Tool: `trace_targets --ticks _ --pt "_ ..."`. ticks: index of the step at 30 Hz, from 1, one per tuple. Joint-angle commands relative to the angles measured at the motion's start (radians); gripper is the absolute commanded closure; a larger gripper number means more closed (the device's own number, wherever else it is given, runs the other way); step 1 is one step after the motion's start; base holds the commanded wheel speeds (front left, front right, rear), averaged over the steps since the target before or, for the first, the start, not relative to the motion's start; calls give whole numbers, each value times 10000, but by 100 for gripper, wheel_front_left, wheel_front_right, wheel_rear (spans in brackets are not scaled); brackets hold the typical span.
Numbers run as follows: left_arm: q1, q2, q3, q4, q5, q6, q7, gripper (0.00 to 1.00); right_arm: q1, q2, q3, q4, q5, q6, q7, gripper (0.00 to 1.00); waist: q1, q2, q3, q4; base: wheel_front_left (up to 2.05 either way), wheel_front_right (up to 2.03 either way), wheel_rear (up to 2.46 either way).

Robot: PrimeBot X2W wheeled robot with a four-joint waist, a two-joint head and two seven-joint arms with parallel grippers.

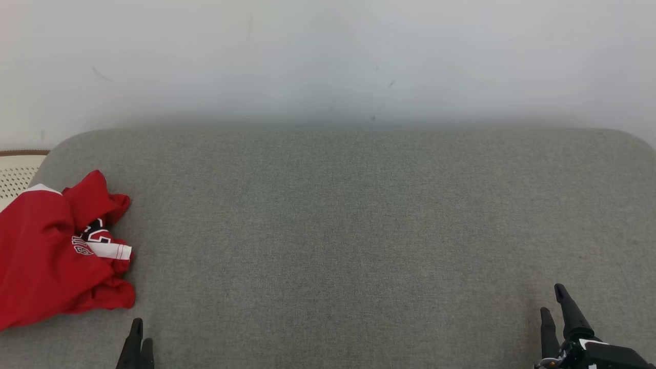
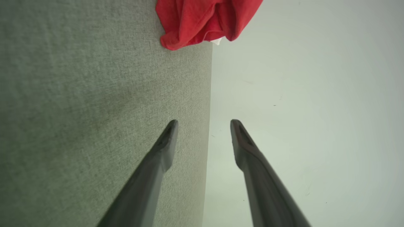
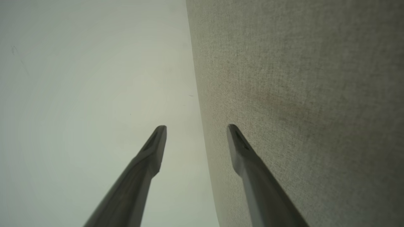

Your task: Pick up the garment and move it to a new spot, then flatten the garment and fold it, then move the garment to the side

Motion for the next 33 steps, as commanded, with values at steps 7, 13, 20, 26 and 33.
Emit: trace_targets --ticks 7,13,20,26,33 --pt "-145 50 -81 -246 637 -3 -374 0 -186 -252 443 -362 -493 2 -409 0 0 -1 8 -5 0 0 0" --pt "-145 60 -132 -352 1847 -3 -690 0 -214 -345 586 -473 -1551 3 -763 0 0 -1 20 -17 0 0 0" --pt "-129 69 -205 -463 3268 -4 -984 0 -220 -413 835 -569 -2751 3 -1086 0 0 -1 29 -32 0 0 0" --pt "-124 76 -301 -508 4587 -4 -1213 0 -242 -605 1278 -581 -3863 3 -1346 0 0 -1 37 -46 0 0 0" --pt "-96 84 -528 -595 6268 180 -1467 0 -278 -717 1600 -455 -5269 3 -1628 0 0 -1 44 -68 0 0 0"
